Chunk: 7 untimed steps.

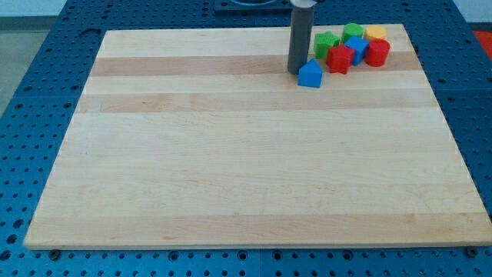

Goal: Push the blue triangle slightly down

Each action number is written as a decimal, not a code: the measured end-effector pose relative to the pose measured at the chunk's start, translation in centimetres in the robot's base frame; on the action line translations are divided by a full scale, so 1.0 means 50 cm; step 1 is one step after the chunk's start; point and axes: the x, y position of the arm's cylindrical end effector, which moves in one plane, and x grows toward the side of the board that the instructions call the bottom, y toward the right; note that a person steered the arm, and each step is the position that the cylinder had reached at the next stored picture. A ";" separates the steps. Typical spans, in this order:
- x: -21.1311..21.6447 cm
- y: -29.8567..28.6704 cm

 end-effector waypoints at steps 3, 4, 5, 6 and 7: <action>0.045 -0.072; 0.038 -0.072; -0.014 -0.072; -0.046 -0.060; -0.078 -0.039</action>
